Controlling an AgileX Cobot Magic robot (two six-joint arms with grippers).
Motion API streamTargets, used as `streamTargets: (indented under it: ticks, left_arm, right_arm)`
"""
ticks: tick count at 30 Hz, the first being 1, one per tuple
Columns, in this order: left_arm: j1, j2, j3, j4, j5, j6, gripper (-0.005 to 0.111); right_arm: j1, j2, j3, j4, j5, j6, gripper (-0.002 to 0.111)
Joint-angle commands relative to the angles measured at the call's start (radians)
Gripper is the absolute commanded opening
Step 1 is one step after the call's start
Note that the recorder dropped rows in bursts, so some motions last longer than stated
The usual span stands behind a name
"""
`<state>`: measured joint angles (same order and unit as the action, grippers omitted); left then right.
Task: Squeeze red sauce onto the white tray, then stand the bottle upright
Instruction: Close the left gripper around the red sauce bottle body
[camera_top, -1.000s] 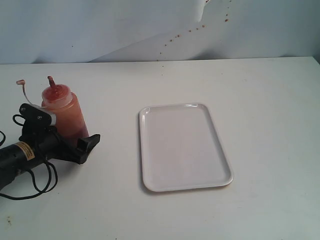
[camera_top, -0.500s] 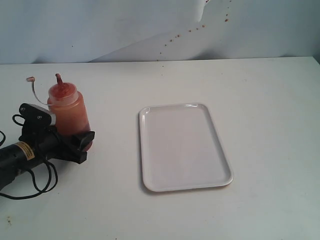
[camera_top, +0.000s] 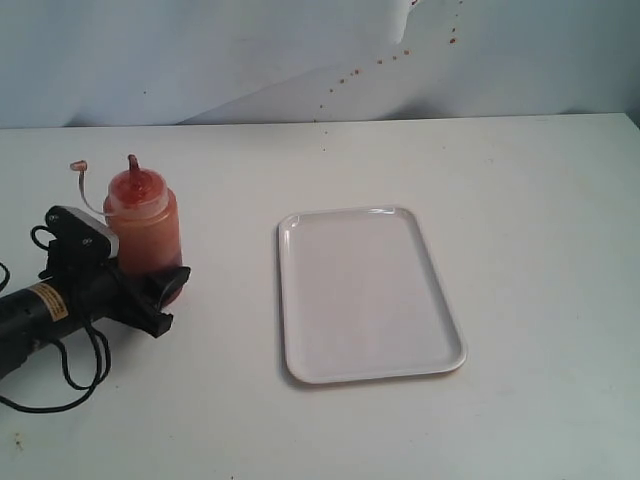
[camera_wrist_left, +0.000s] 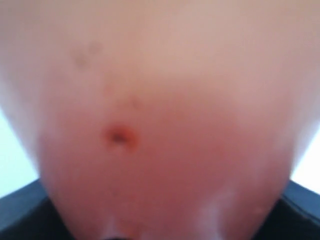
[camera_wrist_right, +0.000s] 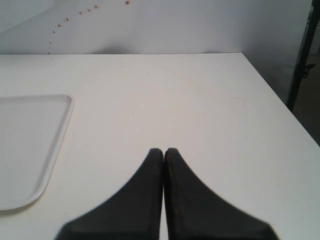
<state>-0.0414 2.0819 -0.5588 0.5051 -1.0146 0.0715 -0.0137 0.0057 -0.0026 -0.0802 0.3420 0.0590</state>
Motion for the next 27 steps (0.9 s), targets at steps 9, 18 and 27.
streamTargets:
  ticks: [9,18,27]
  left_arm:
    - [0.002,-0.204,0.120,-0.006,-0.188,0.031,0.000]
    - [0.002,-0.213,0.129,-0.006,-0.207,0.035,0.000]
    - [0.002,-0.213,0.129,-0.006,-0.207,0.042,0.000]
  right_arm:
    - [-0.006,-0.006,0.003,0.006,-0.001,0.002,0.000]
    - [-0.006,-0.006,0.003,0.006,-0.001,0.002,0.000]
    - [-0.006,-0.006,0.003,0.006,-0.001,0.002,0.000]
